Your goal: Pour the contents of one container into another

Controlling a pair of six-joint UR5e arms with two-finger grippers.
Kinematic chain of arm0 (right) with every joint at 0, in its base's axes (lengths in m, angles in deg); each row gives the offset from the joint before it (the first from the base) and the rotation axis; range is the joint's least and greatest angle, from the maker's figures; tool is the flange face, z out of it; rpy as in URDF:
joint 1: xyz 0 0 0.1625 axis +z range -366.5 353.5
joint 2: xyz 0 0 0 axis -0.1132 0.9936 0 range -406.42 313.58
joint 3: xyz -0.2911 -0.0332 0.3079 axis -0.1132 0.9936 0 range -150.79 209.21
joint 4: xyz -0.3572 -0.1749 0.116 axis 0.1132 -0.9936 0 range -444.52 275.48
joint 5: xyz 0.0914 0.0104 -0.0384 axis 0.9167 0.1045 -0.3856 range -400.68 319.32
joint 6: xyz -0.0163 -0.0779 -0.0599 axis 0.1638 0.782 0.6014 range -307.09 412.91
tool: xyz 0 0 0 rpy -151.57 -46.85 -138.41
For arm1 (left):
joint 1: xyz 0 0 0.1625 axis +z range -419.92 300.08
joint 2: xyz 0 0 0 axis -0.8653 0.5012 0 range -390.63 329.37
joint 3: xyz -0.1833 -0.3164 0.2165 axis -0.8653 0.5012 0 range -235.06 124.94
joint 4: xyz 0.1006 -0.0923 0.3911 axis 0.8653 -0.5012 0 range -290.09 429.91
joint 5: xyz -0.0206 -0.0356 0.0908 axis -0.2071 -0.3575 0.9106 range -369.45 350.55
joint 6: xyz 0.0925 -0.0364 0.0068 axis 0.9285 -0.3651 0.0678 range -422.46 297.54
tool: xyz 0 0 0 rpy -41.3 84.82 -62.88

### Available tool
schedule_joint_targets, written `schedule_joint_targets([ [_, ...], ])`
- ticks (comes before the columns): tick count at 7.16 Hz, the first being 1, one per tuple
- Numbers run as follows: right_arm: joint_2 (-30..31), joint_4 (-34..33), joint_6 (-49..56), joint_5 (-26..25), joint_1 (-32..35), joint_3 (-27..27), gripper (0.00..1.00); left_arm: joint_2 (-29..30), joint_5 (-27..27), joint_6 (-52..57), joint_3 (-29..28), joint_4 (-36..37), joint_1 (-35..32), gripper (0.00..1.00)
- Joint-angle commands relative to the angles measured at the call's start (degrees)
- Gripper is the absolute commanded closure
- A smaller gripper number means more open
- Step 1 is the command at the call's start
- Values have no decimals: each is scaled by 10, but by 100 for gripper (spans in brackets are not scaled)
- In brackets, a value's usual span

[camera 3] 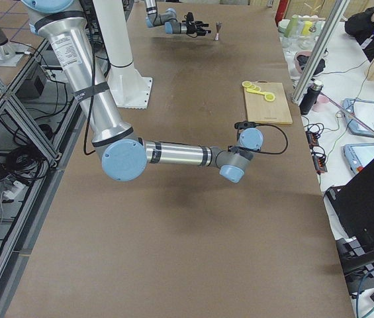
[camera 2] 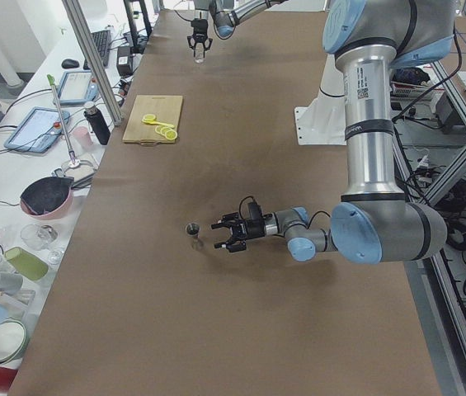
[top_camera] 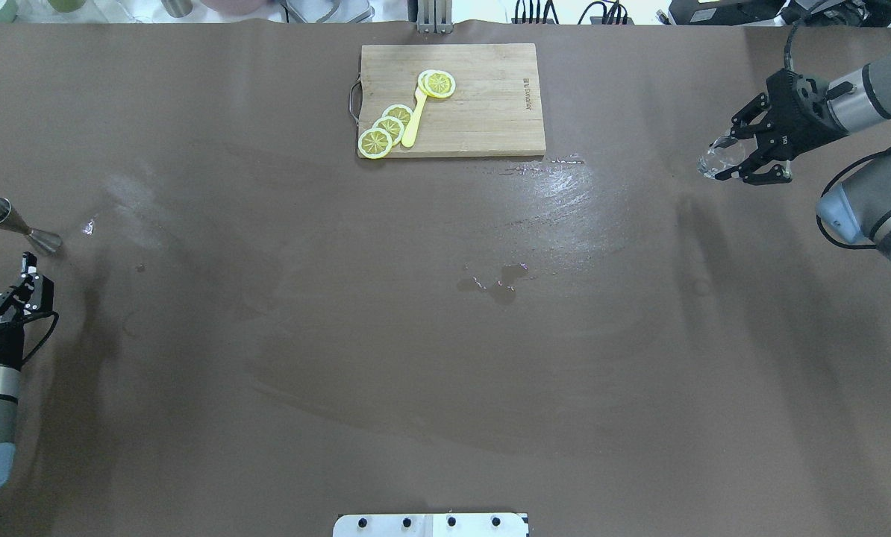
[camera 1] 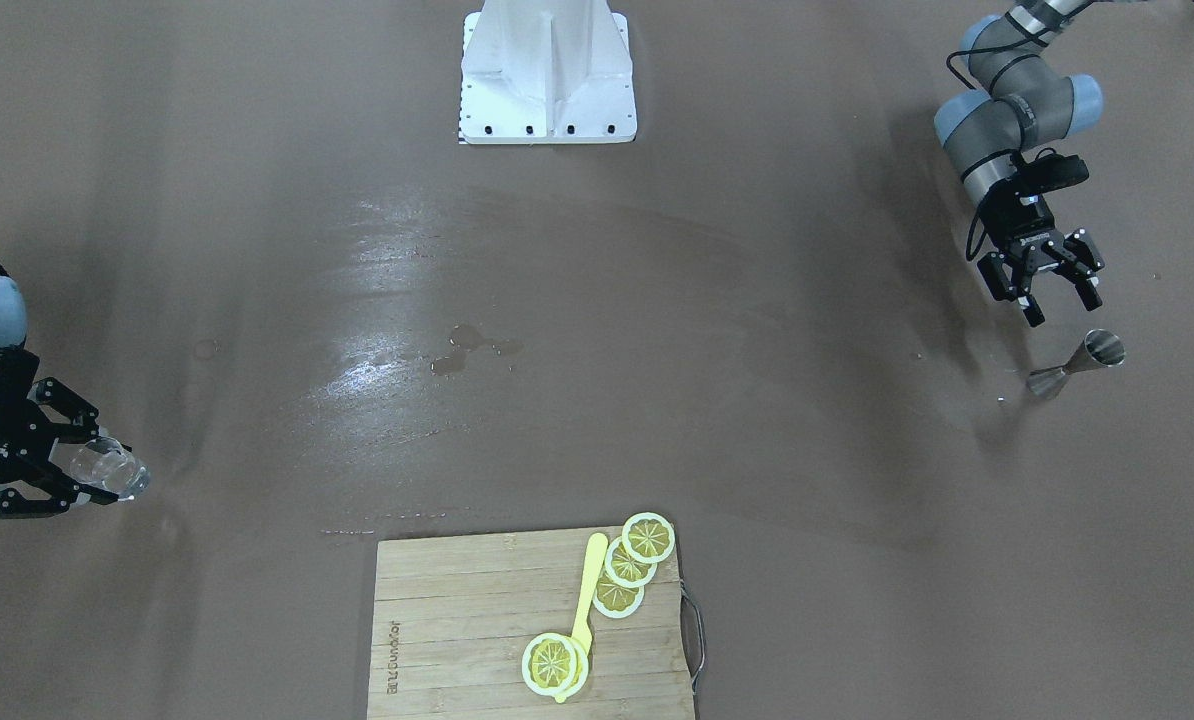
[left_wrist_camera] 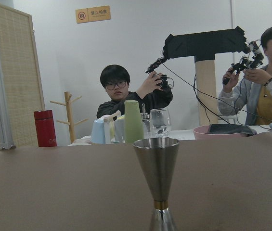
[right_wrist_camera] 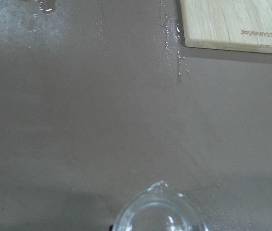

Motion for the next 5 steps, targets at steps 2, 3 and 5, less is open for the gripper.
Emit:
schedule_joint_targets([
  [2, -13, -1, -6, -5, 12, -25, 100, 29, -38, -1, -5, 12, -44, 17],
  [3, -13, -2, -41, 1, 15, -32, 100, 36, -39, -1, -13, 12, -45, 18],
  [5, -11, -2, -97, 1, 10, -42, 100, 70, -58, -1, -38, 20, -64, 20],
])
